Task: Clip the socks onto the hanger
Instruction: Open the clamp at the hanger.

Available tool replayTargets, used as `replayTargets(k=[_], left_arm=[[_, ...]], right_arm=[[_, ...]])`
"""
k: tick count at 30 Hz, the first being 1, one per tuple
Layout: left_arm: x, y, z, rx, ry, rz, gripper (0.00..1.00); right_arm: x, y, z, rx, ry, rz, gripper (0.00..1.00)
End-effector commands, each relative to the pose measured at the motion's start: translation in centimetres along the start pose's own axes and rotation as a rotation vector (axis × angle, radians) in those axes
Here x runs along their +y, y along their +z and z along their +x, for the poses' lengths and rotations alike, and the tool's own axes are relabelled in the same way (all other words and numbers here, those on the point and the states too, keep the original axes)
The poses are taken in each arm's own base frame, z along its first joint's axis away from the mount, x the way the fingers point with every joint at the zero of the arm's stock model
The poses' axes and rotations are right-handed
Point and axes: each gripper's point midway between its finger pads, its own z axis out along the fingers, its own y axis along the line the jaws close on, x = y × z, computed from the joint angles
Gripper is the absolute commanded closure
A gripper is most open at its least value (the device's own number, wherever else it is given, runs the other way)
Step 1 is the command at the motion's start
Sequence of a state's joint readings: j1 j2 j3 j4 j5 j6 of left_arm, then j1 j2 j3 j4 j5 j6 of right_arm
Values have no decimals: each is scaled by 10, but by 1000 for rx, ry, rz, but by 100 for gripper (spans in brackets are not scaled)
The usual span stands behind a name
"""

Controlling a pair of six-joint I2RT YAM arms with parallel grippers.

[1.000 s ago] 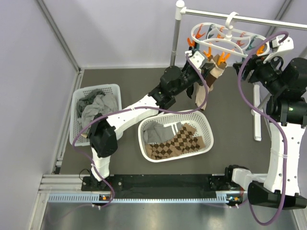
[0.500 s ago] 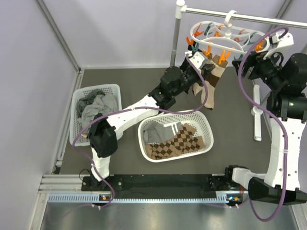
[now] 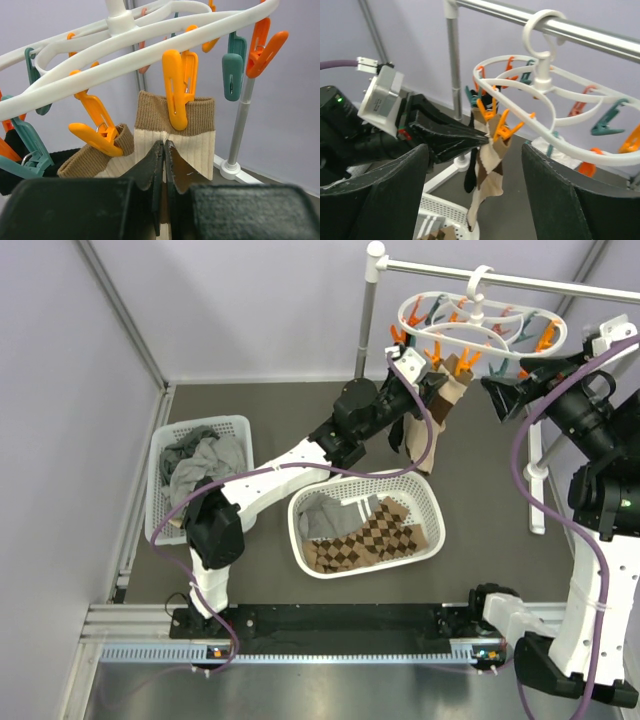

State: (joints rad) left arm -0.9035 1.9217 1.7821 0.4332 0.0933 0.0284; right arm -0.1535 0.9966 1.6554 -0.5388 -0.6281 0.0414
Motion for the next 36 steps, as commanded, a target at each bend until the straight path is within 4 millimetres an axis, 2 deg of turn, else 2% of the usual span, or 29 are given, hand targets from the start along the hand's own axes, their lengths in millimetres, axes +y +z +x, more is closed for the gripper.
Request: replayTargets(k=[1,4,7,11,13,16,21,28,31,36], left_arm=[[2,-10,-56,-111,9,1,92],[2,-10,-57,-112,10,2,92],[2,-12,-58,-112,12,-1,92],[2,-13,-59,-115,13,-3,92],[2,-13,-61,-117,14,-1,91],[2,-14,-59,-114,16,-3,92],[3,-16,-62,-115,23,-5,91],[2,-16,-62,-115,21,1,91],[1,-17,-62,-115,23,3,91],[1,-17,-64,-119,19,5,91]], right_arm=[[20,6,12,31,62,-148,27],[19,10,25,74,107,-156,27],[1,13,40,112,124,-62,27],[-33,12,55,146,99,120,27],[-39,15,61,162,99,138,27],[-45,19,64,167,100,149,27],[-58,24,56,123,55,199,27],[-56,33,44,57,-35,144,26],[-50,39,43,45,-47,84,26],[-50,45,44,36,-54,62,27]])
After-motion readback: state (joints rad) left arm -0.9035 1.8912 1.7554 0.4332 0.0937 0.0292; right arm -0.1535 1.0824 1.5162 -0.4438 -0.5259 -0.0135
